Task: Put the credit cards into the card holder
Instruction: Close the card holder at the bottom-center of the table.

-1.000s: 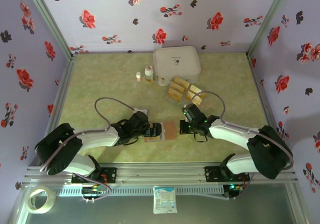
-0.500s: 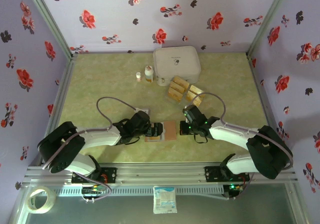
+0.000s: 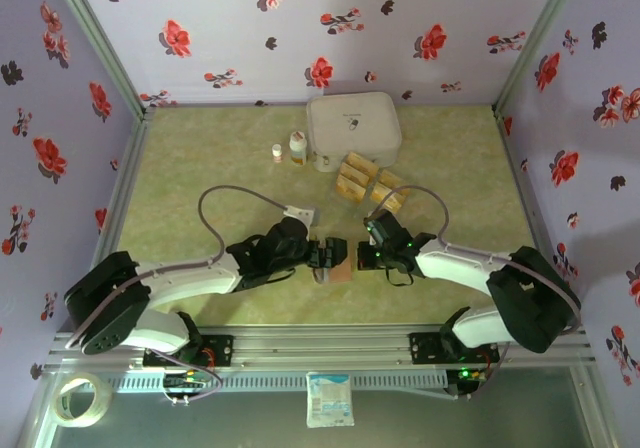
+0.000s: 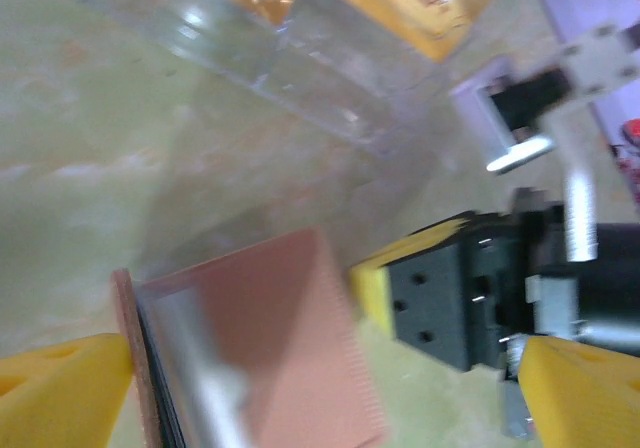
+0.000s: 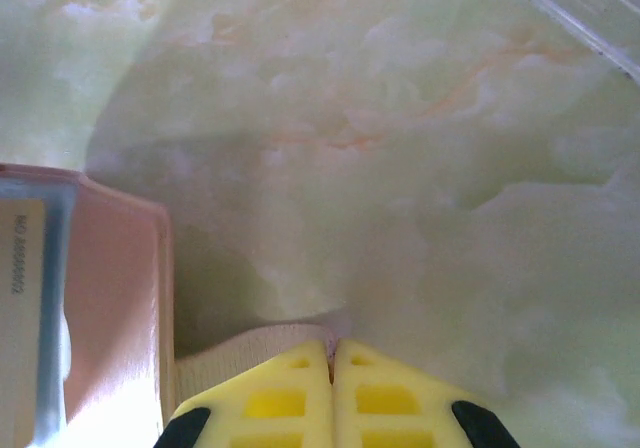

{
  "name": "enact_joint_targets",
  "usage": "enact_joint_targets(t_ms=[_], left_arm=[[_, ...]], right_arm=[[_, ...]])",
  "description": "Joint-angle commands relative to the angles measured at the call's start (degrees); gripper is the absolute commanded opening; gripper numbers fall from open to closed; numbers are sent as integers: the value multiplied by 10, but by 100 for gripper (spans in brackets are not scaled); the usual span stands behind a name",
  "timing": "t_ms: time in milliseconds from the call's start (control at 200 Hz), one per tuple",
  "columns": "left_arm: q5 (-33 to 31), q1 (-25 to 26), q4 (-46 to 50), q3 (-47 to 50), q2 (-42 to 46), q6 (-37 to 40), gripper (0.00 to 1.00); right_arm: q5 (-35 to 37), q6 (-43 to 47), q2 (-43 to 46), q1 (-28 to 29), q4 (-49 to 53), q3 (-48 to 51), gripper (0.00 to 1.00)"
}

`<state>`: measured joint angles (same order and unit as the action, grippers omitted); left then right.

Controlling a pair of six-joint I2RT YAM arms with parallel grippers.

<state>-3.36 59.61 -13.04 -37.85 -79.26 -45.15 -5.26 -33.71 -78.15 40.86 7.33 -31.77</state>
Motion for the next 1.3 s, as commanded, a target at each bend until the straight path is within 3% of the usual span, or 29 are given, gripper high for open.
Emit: enact_joint_targets(t_ms=[0, 85, 240, 335, 820, 1065, 1295], left_arm=[[12, 16, -53, -28, -45, -7, 100], [13, 24, -83, -41, -82, -18, 100], [7, 29, -121, -43, -129, -40, 100], [-6, 30, -147, -26, -144, -55, 100], [-47, 30, -101, -9, -212, -99, 100], [-53, 14, 19, -66, -136, -48, 100], [-53, -33, 111, -101, -55, -5, 100]], right_arm=[[-8, -14, -4, -3, -12, 0, 0], [-4, -12, 5, -4, -3, 0, 1], [6, -7, 46, -14, 31, 9, 30], [9, -6, 77, -23, 54, 19, 36], [12, -12, 201, -45, 130, 28, 37], [-34, -20, 209, -45, 119, 13, 37], [-91, -44, 203, -27, 80, 4, 29]])
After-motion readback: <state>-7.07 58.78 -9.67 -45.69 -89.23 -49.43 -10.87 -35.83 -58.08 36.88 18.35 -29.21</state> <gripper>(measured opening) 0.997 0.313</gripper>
